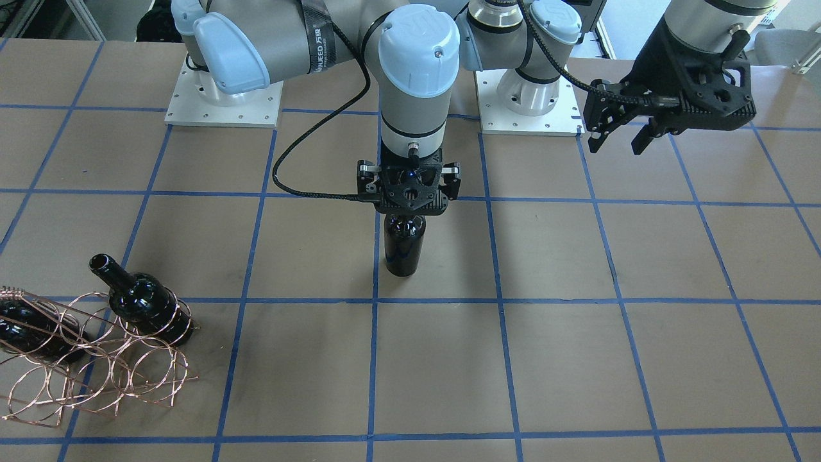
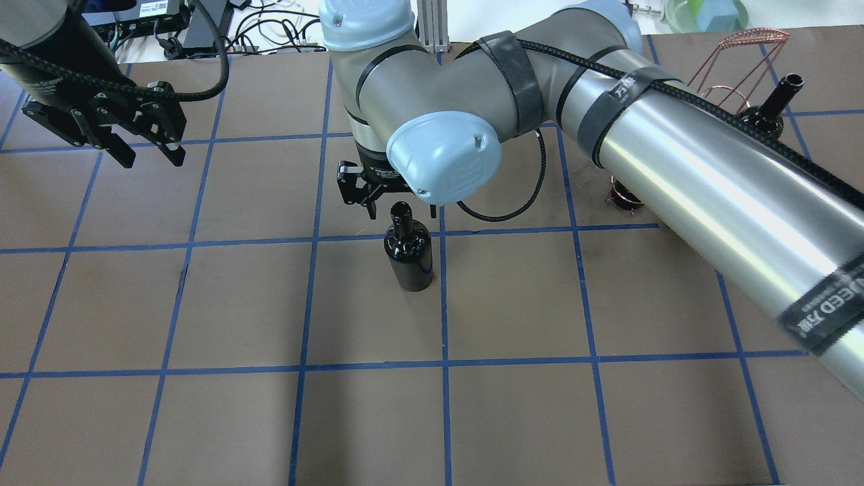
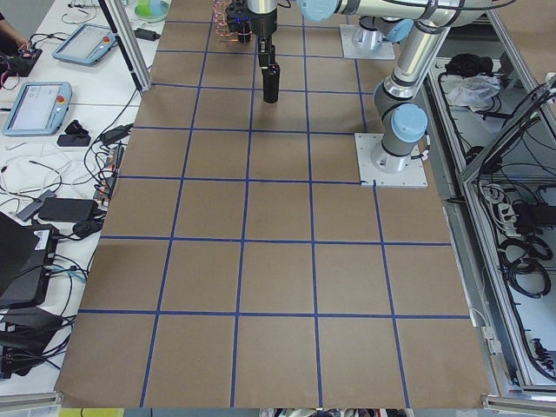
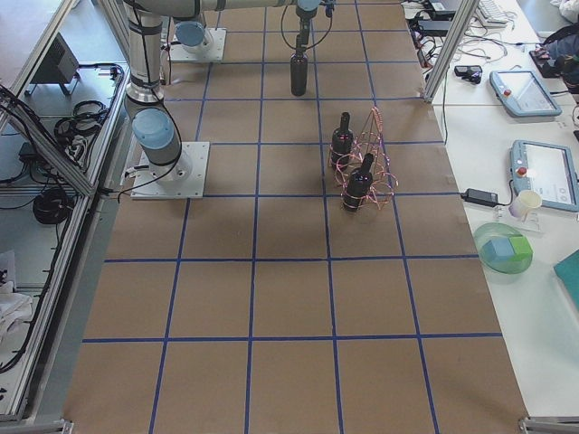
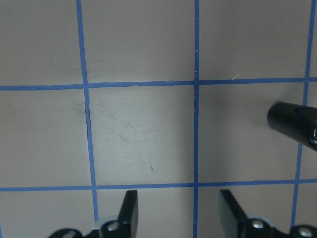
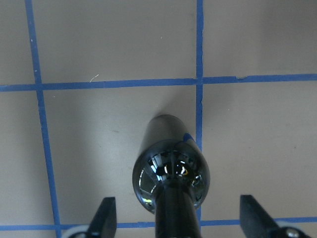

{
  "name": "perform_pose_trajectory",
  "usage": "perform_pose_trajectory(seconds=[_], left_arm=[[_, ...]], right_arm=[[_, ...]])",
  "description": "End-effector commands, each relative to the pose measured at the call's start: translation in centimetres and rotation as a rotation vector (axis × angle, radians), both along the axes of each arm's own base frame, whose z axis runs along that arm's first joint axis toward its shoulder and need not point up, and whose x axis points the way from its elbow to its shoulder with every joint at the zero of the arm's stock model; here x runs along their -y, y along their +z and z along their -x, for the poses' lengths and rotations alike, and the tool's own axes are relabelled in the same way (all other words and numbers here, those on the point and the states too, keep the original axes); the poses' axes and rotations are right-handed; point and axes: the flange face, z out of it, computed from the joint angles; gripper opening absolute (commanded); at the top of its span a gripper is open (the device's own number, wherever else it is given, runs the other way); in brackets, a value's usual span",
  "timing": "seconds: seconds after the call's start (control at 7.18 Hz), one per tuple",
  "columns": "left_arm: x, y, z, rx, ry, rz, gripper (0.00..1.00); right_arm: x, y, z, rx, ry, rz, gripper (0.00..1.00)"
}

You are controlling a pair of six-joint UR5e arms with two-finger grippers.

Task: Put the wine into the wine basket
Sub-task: 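Lower the open right gripper over the standing bottle's neck, then close the right gripper on the bottle and lift it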

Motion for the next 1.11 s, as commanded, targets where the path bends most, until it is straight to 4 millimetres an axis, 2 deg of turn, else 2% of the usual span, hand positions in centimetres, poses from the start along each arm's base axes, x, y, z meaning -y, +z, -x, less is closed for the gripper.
perform_pose_trajectory(seconds=[0.0, 0.28, 0.56, 0.7, 0.98], left_arm=[[0.00, 0.01, 0.00, 0.000, 0.000, 0.000, 0.64], [-0.01, -0.01, 0.00, 0.000, 0.000, -0.001, 0.64], [-0.02, -0.01, 0.08, 0.000, -0.002, -0.001, 0.64], [-0.17, -0.16, 0.10, -0.001, -0.002, -0.004, 0.64], [-0.17, -0.16, 0.10, -0.001, -0.002, -0.004, 0.64]], right_arm=[[0.35, -1.02, -0.11, -0.006, 0.000, -0.012, 0.85], [0.34, -0.99, 0.02, -0.010, -0.009, -0.016, 0.79], [0.35, -0.97, 0.00, -0.008, -0.010, -0.015, 0.79], [0.35, -0.97, 0.00, -0.008, -0.010, -0.015, 0.73], [0.29, -1.03, 0.03, -0.011, -0.010, -0.020, 0.71]])
